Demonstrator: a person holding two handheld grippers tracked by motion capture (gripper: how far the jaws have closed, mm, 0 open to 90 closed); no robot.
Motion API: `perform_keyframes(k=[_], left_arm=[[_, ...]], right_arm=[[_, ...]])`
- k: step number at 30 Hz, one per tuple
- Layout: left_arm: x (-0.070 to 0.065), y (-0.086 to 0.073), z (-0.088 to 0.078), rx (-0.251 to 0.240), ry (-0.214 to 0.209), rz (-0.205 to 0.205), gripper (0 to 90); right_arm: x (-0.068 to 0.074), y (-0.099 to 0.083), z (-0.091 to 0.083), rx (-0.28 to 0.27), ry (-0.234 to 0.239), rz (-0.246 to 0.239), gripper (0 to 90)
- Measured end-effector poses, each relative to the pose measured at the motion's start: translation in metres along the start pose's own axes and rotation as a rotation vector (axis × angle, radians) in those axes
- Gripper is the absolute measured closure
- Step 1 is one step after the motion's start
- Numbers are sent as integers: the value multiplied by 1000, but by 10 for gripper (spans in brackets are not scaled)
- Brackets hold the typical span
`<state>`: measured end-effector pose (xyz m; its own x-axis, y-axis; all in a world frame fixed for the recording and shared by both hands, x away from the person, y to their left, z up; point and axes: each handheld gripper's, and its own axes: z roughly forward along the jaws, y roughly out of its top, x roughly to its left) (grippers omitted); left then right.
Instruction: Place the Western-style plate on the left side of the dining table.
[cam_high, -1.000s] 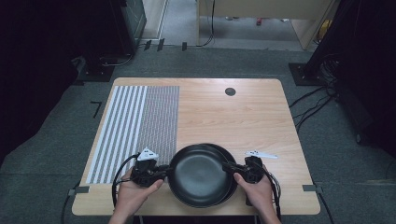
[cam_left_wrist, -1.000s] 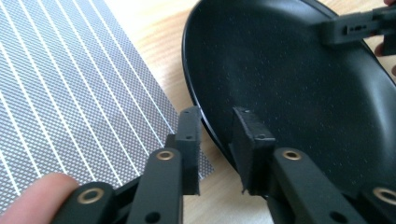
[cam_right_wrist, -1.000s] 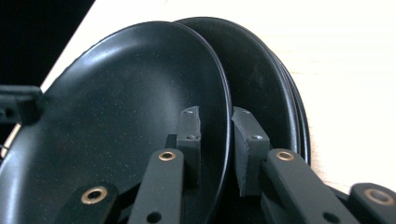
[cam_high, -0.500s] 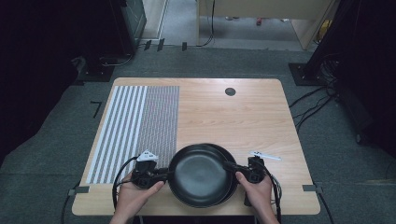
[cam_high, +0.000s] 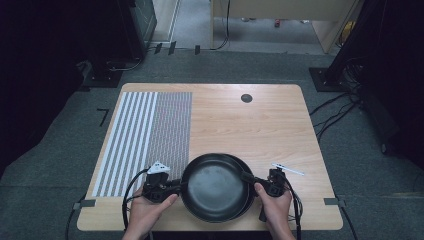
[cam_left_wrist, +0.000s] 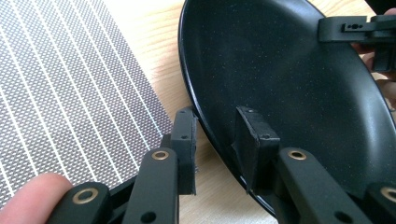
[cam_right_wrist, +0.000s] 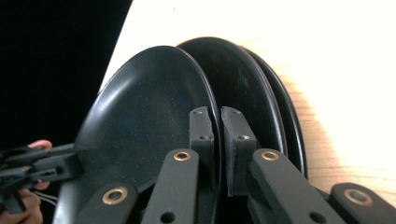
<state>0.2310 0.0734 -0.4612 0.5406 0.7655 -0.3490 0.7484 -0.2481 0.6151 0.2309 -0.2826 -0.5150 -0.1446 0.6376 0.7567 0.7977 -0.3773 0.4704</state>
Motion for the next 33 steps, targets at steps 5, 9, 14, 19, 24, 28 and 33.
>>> perform_keyframes(k=[5,9,14,19,24,28,33], left_arm=[[-2,0,0,-4,8,-1,705],[-4,0,1,-7,24,0,705],[-7,0,1,-8,35,2,705],[-8,2,1,-7,44,8,707],[-7,2,2,-8,40,2,707],[-7,1,4,-11,33,-7,707],[-7,1,2,-11,33,-7,708]], right_arm=[[2,0,-3,-19,6,-1,847],[3,-1,-4,-30,-1,-6,847],[5,-1,-6,-35,-5,-3,845],[6,1,-7,-39,7,8,839],[7,4,-7,-38,-4,1,837],[7,4,-8,-36,-2,11,836],[7,4,-7,-39,6,12,835]])
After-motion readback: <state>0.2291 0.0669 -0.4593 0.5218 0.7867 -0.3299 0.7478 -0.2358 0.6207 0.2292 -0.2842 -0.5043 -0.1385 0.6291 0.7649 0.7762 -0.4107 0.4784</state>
